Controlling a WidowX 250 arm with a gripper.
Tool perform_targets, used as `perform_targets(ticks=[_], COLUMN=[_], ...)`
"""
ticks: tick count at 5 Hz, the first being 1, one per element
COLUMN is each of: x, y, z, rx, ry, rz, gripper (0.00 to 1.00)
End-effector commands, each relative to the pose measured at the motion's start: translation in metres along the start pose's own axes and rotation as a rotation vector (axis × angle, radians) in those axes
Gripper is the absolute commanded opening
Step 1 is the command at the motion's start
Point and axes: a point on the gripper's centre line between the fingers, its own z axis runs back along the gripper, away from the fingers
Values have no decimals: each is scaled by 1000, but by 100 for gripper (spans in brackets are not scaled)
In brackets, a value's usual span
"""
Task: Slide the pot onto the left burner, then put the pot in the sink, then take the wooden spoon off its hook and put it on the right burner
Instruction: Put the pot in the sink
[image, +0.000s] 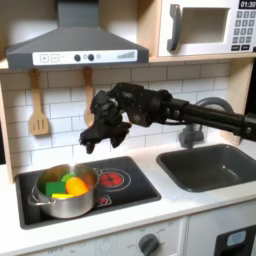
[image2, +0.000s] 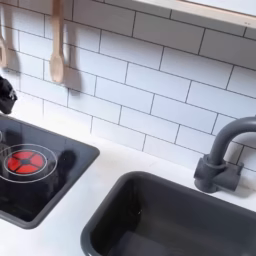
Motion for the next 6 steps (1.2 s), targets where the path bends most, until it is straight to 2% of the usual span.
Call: perform_targets(ticks=[1, 2, 5, 6], x=[-37, -51, -51, -64], y=[12, 14, 19, 22], z=[-11, -19, -29, -42], rx=[6, 3, 16, 21], ry=[108, 147, 151, 199], rz=[21, 26, 23, 23], gripper=[100, 100, 100, 100])
